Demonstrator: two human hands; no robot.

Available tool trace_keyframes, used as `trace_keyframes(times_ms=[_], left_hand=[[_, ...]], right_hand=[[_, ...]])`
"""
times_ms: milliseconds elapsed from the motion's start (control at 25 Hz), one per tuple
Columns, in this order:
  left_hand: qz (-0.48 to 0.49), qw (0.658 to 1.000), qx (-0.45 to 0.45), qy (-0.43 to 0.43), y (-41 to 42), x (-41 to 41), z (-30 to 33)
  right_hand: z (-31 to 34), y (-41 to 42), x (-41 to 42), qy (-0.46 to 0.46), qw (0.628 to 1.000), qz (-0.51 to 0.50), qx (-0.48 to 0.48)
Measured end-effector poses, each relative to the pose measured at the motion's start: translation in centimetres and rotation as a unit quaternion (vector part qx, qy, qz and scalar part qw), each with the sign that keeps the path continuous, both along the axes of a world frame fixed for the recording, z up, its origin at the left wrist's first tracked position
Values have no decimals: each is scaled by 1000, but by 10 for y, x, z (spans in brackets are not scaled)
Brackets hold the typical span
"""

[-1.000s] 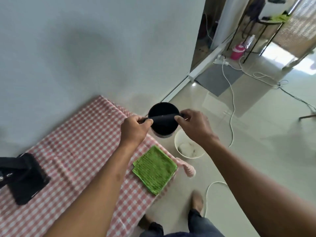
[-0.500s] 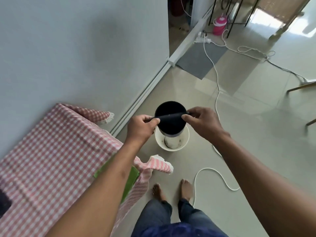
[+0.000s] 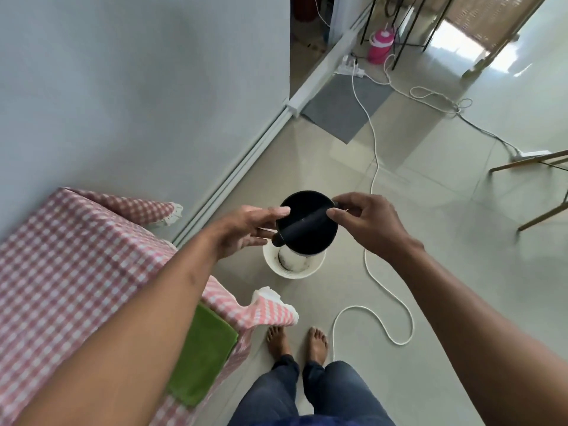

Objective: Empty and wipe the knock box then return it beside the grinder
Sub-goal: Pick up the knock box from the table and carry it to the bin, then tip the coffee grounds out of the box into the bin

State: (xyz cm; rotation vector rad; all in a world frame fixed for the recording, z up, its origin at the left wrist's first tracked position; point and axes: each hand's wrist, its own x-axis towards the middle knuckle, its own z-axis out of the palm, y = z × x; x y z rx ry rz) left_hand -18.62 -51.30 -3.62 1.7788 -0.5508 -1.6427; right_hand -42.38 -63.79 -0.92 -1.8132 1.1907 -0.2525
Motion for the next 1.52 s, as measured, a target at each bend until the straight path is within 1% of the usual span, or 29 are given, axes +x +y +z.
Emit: trace_keyframes(times_ms=[40,120,320,480,600,720,840,1000,1080,1200,1320,1440,1520], left_hand=[[-2,999,-3,34,-2,7,-7],[4,998,-7,69,-3,16,-24],[-2,996,19,93,-12,22,-85],[12,993,37,108,-40,16,-147],[32,992,52,108,-57,2,-202],[78,991,67,90,-64,-6,-260],[135,985,88,60,-63,-7,-314],[183,975,121,22,-58,-13,-389],[199,971,136,-4,-57,-16,-420],[210,966,143,-36,-58,-17,-453],[210,965,149,-59,-64,-18,-478],[196,964,146,-104,-75,-22,-487],[167,968,129,-138,-83,-25,-489]], right_hand=[[-5,-4,5,-5,1000,7,1],[-18,-10,14,-13,1000,25,4],[-74,-28,27,-14,997,53,45],[-141,-56,34,-12,996,13,90],[-202,-75,36,-23,991,-41,127],[-271,-83,35,-16,985,-110,134],[-341,-76,27,37,975,-157,155],[-434,-54,13,119,961,-164,187],[-473,-47,12,157,957,-171,177],[-519,-50,15,207,940,-198,186],[-556,-58,18,229,922,-226,215],[-570,-68,16,240,922,-232,195],[-571,-76,9,240,924,-235,180]])
